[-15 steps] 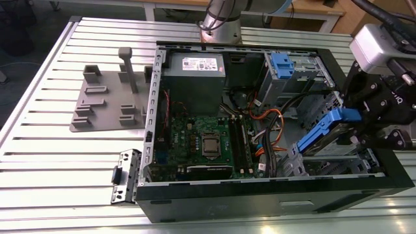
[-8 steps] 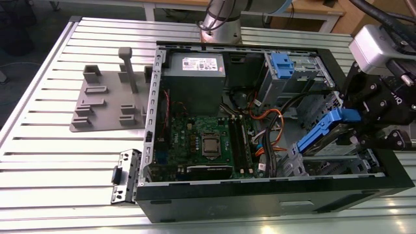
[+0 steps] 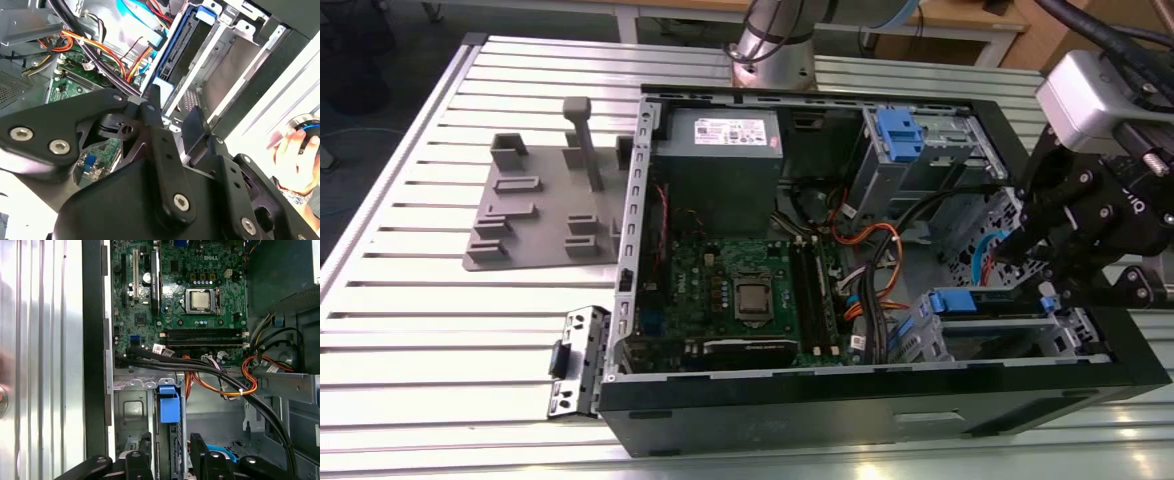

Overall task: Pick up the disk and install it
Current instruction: 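Insert the disk into the insertion slot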

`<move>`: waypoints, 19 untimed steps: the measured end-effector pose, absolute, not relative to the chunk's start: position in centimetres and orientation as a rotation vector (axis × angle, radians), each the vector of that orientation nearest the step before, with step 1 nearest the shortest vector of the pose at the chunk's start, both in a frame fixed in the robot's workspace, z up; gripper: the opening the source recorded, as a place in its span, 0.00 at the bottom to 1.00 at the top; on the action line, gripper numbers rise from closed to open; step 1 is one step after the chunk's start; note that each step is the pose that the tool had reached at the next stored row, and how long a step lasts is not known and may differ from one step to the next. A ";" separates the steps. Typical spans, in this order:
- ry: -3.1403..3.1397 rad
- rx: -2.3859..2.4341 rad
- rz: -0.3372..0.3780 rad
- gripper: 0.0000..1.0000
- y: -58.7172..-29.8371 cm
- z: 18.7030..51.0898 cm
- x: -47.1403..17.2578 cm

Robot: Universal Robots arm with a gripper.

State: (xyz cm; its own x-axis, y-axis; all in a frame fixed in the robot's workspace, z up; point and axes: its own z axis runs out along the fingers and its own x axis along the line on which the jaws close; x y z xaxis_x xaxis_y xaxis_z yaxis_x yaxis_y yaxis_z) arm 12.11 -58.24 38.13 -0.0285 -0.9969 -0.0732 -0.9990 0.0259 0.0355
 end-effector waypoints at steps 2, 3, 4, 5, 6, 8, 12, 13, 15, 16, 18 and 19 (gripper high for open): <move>2.230 -2.170 0.119 0.44 -58.2 38.1 12.1; 2.230 -2.170 0.119 0.43 -58.2 38.1 12.1; 2.230 -2.170 0.119 0.36 -58.2 38.1 12.1; 2.230 -2.170 0.119 0.36 -58.2 38.1 12.1; 2.230 -2.170 0.119 0.30 -58.2 38.1 12.1; 2.230 -2.170 0.119 0.25 -58.2 38.1 12.1; 2.230 -2.170 0.119 0.10 -58.2 38.1 12.1; 2.230 -2.170 0.119 0.10 -58.2 38.1 12.1; 2.230 -2.170 0.119 0.10 -58.2 38.1 12.1; 2.230 -2.170 0.119 0.10 -58.2 38.1 12.1; 2.230 -2.170 0.119 0.10 -58.2 38.1 12.1; 2.230 -2.170 0.119 0.10 -58.2 38.1 12.1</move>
